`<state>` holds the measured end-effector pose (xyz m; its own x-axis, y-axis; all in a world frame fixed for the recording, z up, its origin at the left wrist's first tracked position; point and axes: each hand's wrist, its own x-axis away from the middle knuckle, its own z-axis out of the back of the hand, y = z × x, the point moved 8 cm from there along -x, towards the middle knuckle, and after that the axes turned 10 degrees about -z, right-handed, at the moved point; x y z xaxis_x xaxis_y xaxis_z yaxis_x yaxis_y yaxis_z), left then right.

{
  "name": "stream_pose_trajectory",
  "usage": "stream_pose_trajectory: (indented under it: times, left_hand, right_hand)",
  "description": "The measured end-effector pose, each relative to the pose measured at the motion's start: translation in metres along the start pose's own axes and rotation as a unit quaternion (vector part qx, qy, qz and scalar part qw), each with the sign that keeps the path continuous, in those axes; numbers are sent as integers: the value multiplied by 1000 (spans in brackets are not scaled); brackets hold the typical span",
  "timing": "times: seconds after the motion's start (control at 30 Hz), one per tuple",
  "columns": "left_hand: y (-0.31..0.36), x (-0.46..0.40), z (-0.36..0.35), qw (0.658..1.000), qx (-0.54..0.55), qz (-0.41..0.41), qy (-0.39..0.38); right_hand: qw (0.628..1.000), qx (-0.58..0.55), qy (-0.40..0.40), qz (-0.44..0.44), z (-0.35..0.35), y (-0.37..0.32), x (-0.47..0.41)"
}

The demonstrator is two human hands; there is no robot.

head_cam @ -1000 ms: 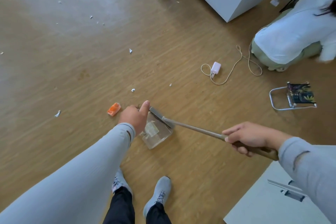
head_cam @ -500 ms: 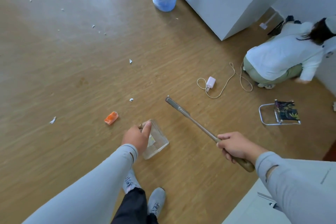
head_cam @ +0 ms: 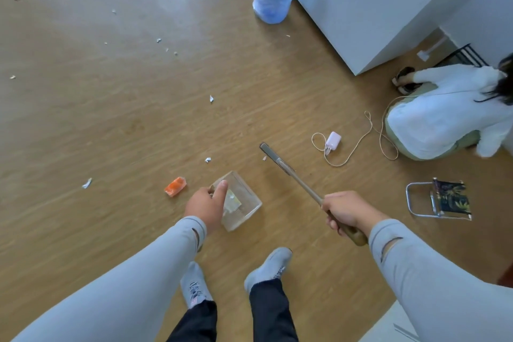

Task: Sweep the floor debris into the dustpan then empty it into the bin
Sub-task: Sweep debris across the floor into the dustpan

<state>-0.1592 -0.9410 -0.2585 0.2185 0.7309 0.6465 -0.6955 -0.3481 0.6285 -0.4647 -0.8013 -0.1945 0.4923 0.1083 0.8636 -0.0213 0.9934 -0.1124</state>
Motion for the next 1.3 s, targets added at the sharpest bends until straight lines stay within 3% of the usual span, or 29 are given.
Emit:
stream_pose_trajectory:
  times: [0.33, 0.53, 0.67, 0.8, 1.03, 1.13, 1.3]
  left_hand:
    - [51, -34, -37, 998, -40, 19, 38]
    - [63, -39, -19, 996, -47, 25, 65]
    - [64, -38, -16, 997, -41, 26, 63]
    - [58, -32, -24, 997, -46, 28, 56]
    - [46, -31, -26, 997, -44, 27, 55]
    - [42, -28, -28, 998, -43, 26, 48]
    - [24, -5, -19, 999, -21, 31, 34]
  right_hand:
    - [990, 121, 2, 68, 30, -72, -78]
    - [958, 266, -63, 84, 16, -49, -74]
    - [973, 183, -134, 38, 59, -19, -64]
    - [982, 117, -146, 12, 110, -4, -62]
    - [981, 162, -84, 71, 40, -17, -69]
    - [978, 165, -118, 51, 5, -9, -54]
    - [983, 97, -158, -10, 18, 6, -23]
